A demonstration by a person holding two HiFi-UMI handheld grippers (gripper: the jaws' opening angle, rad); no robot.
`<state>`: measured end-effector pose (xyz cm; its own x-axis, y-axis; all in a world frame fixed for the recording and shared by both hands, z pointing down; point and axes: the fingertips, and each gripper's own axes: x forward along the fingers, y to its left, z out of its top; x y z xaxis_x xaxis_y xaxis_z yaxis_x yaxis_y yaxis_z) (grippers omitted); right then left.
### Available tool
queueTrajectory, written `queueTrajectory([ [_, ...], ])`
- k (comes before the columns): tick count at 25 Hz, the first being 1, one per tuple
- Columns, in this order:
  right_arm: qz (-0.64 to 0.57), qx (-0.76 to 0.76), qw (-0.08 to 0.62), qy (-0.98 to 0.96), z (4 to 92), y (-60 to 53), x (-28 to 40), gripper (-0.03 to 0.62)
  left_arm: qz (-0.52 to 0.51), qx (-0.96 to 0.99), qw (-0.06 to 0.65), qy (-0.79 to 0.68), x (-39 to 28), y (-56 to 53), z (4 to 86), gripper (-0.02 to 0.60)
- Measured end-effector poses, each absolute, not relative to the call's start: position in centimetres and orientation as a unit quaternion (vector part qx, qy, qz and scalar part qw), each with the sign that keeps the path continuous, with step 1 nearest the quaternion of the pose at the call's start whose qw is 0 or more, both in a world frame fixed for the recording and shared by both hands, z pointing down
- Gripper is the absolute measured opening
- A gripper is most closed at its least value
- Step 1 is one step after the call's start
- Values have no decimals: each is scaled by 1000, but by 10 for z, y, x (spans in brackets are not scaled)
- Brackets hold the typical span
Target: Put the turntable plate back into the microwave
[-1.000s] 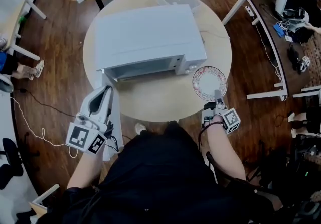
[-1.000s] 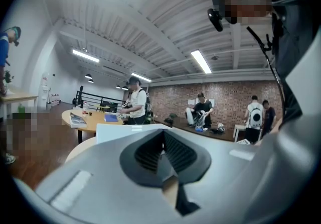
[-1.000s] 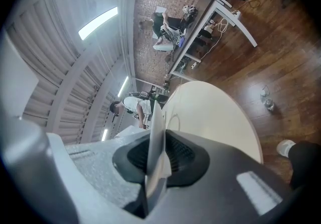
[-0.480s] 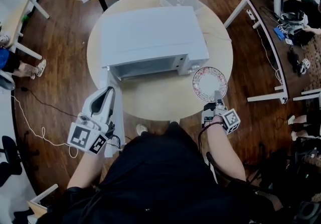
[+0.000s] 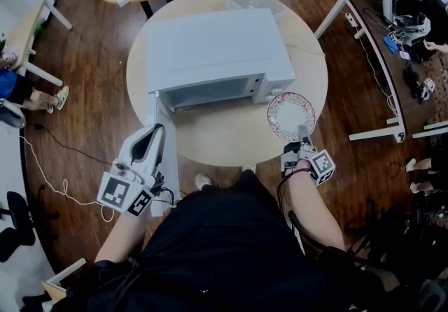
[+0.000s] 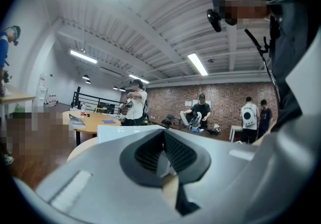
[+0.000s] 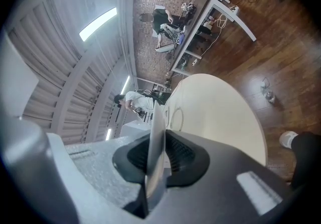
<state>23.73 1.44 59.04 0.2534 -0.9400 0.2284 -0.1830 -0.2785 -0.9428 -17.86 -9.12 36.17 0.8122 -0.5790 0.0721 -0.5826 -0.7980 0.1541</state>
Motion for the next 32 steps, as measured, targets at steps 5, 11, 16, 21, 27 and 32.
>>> queueTrajectory([
  [5, -445, -664, 428, 420, 592, 14, 231, 35, 13, 950, 86, -299, -178, -87, 360, 5],
  [11, -445, -662, 432, 421, 592, 12, 228, 35, 16, 952, 80, -296, -178, -82, 361, 5],
  [16, -452, -655, 432, 423, 595, 9, 223, 35, 13, 950, 82, -301, -179, -82, 361, 5],
  [21, -459, -650, 429, 429, 595, 6, 219, 35, 9, 948, 80, -307, -180, -82, 359, 5],
  [27, -473, -643, 424, 427, 596, 4, 207, 35, 7, 946, 82, -315, -184, -83, 359, 5],
  [32, -475, -638, 415, 441, 600, 0, 200, 34, 5, 945, 81, -316, -186, -82, 358, 5],
])
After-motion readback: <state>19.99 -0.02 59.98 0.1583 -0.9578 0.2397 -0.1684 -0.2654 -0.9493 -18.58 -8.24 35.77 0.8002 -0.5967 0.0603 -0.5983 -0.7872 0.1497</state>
